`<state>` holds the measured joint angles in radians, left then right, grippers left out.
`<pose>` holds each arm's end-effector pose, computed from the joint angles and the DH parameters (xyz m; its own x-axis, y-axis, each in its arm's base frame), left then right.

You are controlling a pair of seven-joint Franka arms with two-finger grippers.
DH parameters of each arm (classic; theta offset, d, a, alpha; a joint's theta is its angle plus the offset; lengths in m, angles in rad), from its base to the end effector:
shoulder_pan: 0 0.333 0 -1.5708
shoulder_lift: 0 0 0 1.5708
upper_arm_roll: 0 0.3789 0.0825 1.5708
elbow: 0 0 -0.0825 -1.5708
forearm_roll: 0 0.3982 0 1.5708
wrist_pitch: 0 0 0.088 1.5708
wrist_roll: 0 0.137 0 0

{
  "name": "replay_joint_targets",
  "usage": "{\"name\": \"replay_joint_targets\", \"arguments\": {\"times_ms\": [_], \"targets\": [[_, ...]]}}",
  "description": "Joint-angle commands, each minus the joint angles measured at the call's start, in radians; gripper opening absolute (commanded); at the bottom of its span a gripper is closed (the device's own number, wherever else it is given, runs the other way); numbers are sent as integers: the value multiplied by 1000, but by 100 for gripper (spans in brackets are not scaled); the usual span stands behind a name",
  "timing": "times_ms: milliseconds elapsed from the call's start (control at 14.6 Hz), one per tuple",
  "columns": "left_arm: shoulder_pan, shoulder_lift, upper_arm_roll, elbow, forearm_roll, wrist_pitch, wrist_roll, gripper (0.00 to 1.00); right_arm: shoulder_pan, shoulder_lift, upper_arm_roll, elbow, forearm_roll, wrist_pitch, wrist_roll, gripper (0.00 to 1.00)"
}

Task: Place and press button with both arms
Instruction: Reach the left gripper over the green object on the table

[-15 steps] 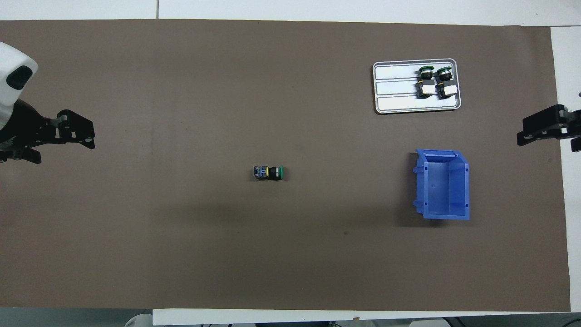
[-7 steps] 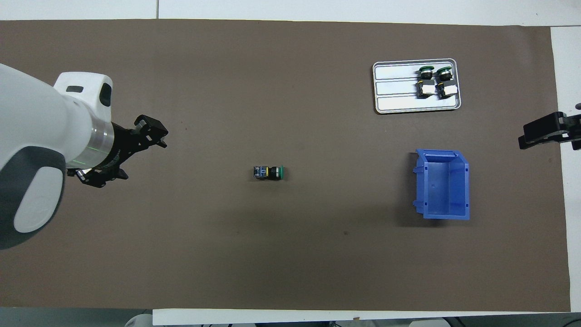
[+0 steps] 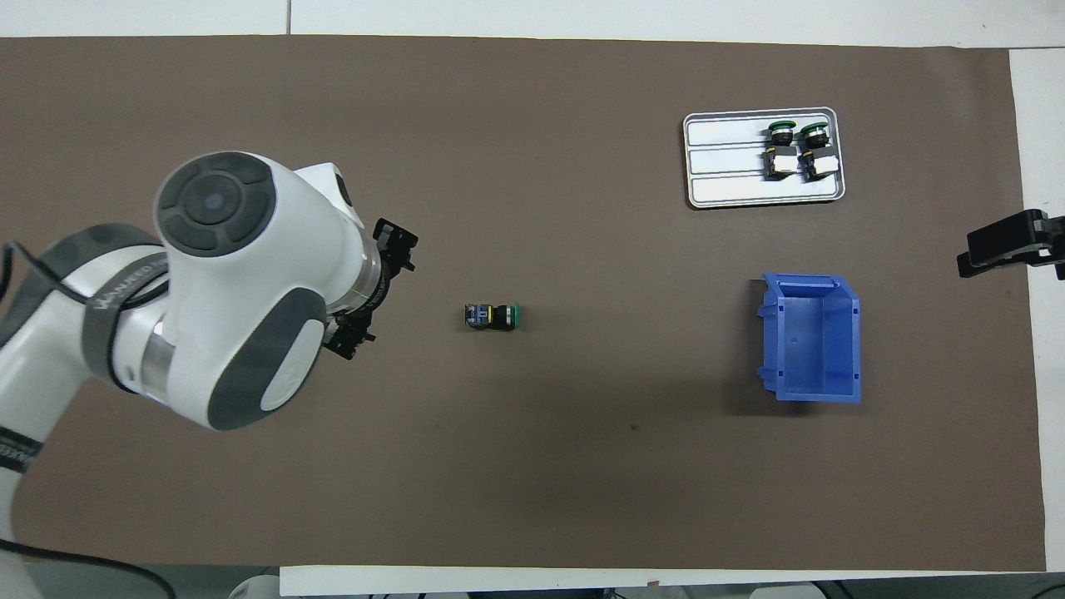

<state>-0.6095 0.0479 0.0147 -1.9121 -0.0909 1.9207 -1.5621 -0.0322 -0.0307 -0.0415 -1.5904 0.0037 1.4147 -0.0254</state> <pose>0.4778 -0.3342 0.4928 0.5369 0.8395 -0.0836 0.8400 -0.5411 -0.0398 0.5339 -0.0393 0.6529 0.9884 -0.0467 -0.1443 -0.0485 -0.9988 -0.0086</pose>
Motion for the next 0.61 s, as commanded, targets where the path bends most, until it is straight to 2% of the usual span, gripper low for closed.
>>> {"name": "replay_joint_targets", "arguments": {"times_ms": [0,341,546], "targets": [[-38,91,16,59,-55,24,-120,100,-8,-26,12,-31,1,12,-19,98],[-133,182,21,61,-52,130,-392,99,-9,-26,12,-31,1,13,-19,98],[-153,245,21,70,-47,175,-469,99,-8,-26,12,-31,1,13,-19,98]]}}
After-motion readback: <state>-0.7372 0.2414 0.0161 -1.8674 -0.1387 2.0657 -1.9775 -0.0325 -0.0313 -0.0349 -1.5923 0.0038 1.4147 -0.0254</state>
